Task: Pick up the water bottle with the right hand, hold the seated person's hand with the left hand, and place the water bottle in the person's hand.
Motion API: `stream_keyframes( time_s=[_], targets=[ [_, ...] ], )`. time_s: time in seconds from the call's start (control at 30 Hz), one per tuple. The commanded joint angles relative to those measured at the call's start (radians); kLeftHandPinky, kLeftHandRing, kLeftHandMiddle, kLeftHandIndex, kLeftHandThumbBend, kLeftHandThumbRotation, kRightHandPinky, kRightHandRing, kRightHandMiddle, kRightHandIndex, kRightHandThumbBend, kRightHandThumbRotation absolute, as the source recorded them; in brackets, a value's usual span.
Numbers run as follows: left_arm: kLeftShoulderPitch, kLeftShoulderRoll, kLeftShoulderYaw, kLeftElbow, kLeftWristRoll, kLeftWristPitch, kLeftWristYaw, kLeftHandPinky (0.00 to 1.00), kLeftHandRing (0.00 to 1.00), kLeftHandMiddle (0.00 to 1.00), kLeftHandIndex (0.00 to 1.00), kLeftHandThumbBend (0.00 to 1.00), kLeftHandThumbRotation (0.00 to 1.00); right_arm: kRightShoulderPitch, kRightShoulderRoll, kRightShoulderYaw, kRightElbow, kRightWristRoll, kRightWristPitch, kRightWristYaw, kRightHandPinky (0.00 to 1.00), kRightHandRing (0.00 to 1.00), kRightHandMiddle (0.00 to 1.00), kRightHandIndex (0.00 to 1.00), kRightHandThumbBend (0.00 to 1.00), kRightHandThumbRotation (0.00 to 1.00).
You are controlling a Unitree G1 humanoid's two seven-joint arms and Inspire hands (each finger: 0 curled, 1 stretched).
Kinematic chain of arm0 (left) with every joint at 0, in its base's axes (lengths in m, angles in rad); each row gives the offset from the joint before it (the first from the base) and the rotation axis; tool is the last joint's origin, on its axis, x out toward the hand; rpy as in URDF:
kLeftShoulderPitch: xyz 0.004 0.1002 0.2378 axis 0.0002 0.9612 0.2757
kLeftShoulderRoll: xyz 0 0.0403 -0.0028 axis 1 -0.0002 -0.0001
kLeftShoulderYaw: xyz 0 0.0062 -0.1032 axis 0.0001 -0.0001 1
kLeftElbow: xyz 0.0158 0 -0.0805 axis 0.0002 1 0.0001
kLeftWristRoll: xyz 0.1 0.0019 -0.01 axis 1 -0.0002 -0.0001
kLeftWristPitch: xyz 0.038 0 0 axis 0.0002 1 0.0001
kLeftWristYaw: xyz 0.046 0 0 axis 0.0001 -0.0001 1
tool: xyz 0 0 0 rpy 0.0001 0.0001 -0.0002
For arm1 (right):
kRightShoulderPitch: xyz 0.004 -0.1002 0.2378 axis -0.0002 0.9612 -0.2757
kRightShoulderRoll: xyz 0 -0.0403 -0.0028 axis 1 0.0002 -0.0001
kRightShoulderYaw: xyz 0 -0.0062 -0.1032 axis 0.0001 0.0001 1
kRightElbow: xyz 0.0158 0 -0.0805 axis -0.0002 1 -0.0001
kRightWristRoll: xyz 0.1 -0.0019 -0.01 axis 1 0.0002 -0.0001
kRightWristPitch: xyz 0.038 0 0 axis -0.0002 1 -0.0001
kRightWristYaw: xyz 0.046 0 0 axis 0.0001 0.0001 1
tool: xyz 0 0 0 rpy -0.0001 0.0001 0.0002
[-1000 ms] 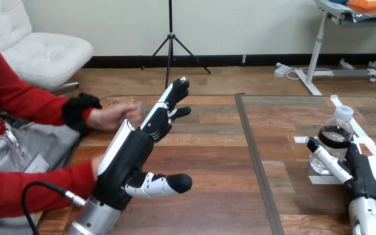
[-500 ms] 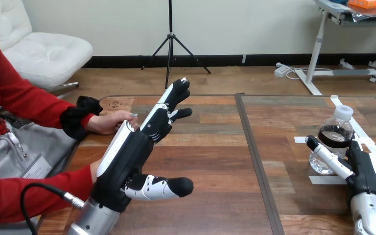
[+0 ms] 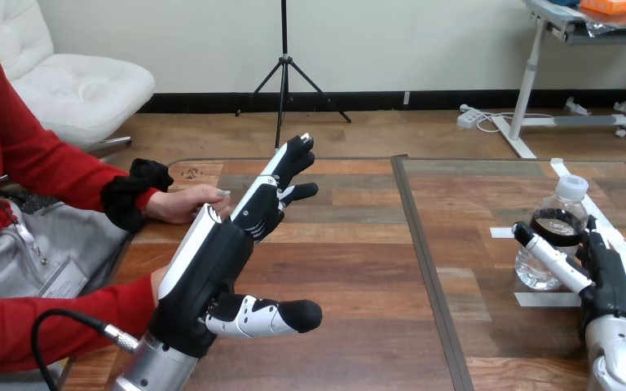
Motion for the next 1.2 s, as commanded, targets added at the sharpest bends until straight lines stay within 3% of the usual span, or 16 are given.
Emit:
stream_keyframes(
  time_s=[0.0,0.13,0.43,0.53,0.67,1.17],
  targets=[
    [-0.016,0.008,0.016,-0.051,-0.010,-0.010,0.009,0.87,0.97,1.00,0.97,1.00,0.66,-0.117,0.017,-0.039,-0.006,0.040,-0.002,-0.011,0.74,0.78,0.80,0.84,1.00,0.07],
    [-0.014,0.007,0.019,-0.056,-0.002,-0.014,0.015,0.87,0.96,1.00,0.97,1.00,0.67,-0.125,0.021,-0.037,-0.005,0.041,-0.002,-0.031,0.64,0.69,0.72,0.74,0.97,0.02],
    [-0.004,0.005,0.020,-0.080,0.001,0.005,0.022,0.87,0.96,1.00,0.97,1.00,0.70,-0.136,0.029,-0.034,-0.007,0.040,-0.001,-0.063,0.56,0.59,0.60,0.59,0.89,0.00],
    [-0.002,0.004,0.021,-0.086,0.008,0.006,0.027,0.87,0.96,0.99,0.96,1.00,0.70,-0.141,0.036,-0.051,-0.008,0.063,0.001,-0.054,0.52,0.55,0.57,0.55,0.87,0.00],
    [-0.002,0.004,0.018,-0.090,0.008,0.008,0.030,0.87,0.96,0.99,0.96,1.00,0.70,-0.145,0.043,-0.073,-0.009,0.094,0.004,-0.034,0.46,0.51,0.54,0.52,0.85,0.00],
    [-0.006,-0.006,0.010,-0.090,0.015,0.011,0.042,0.86,0.95,0.99,0.96,1.00,0.71,-0.142,0.043,-0.079,-0.010,0.099,-0.003,-0.039,0.37,0.44,0.50,0.48,0.83,0.00]
  ],
)
